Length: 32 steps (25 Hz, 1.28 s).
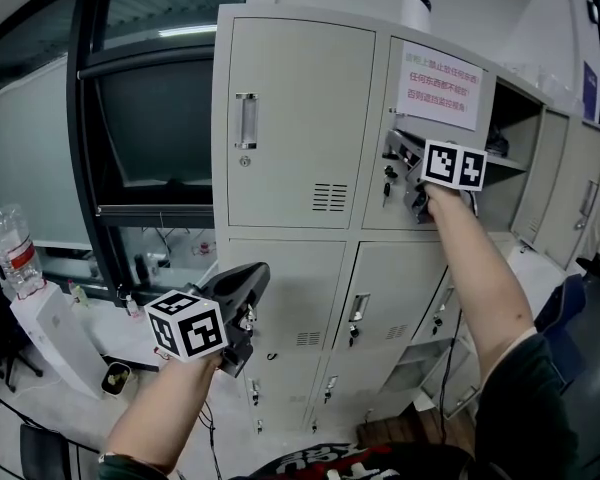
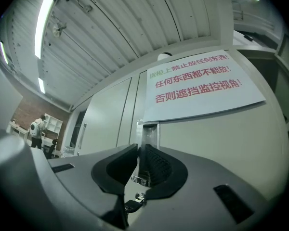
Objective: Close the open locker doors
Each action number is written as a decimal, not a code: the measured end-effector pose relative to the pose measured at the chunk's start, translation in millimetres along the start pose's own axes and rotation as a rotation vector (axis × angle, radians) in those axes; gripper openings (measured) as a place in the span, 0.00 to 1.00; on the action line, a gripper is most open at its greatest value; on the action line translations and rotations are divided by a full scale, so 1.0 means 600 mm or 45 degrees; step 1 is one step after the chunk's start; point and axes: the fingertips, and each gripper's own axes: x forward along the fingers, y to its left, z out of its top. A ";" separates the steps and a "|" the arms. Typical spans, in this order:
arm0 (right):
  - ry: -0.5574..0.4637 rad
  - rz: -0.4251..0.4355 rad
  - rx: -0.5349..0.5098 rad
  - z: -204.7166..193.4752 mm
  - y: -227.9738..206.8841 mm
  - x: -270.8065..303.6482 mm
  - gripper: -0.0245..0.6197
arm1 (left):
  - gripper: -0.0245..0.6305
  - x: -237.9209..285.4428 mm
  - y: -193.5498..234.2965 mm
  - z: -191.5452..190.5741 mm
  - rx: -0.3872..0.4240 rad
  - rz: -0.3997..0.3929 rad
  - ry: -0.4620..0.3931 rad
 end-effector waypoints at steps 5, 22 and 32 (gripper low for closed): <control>-0.030 -0.015 -0.022 -0.004 0.000 -0.042 0.14 | 0.04 -0.003 -0.003 -0.001 -0.001 0.001 0.003; 0.087 0.194 -0.110 -0.176 0.162 -0.246 0.14 | 0.04 0.012 -0.032 -0.004 0.050 -0.021 0.018; 0.109 0.178 -0.082 -0.221 0.161 -0.284 0.14 | 0.04 0.012 -0.044 -0.010 0.025 -0.054 0.020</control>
